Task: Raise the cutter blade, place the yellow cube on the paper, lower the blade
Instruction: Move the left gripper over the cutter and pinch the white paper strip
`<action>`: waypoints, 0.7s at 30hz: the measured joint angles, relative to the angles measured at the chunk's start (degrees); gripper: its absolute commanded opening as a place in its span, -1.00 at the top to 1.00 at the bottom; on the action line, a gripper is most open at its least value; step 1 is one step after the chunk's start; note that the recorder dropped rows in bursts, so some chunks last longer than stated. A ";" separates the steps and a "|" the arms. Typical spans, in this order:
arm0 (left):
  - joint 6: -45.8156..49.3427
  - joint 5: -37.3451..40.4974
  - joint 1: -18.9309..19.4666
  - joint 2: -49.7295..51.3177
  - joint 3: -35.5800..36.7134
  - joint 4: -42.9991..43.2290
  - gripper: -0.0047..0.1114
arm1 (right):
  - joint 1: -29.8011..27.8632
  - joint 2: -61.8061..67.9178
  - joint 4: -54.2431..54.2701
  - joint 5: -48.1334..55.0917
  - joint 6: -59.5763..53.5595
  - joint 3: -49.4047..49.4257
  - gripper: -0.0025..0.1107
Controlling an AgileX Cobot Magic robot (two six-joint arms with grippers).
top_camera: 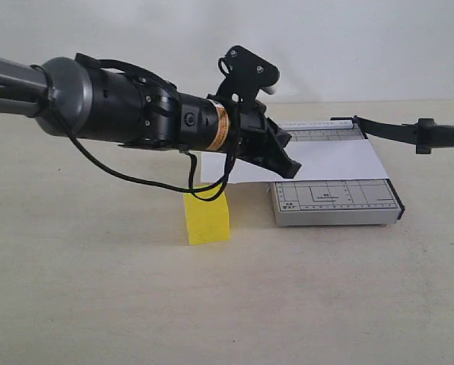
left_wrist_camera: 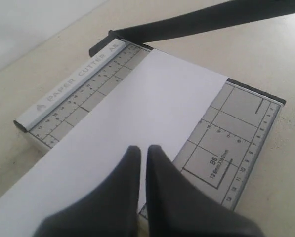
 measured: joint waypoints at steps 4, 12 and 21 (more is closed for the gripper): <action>0.00 0.24 -1.33 2.93 -2.24 0.03 0.84 | 0.00 0.00 0.00 0.00 0.00 0.00 0.96; 0.55 1.71 -3.53 9.23 -7.76 0.18 0.84 | 0.00 0.00 0.00 0.12 0.00 0.00 0.96; 4.00 4.58 -3.52 12.25 -12.22 0.22 0.84 | 0.00 0.00 0.00 0.12 0.00 0.00 0.96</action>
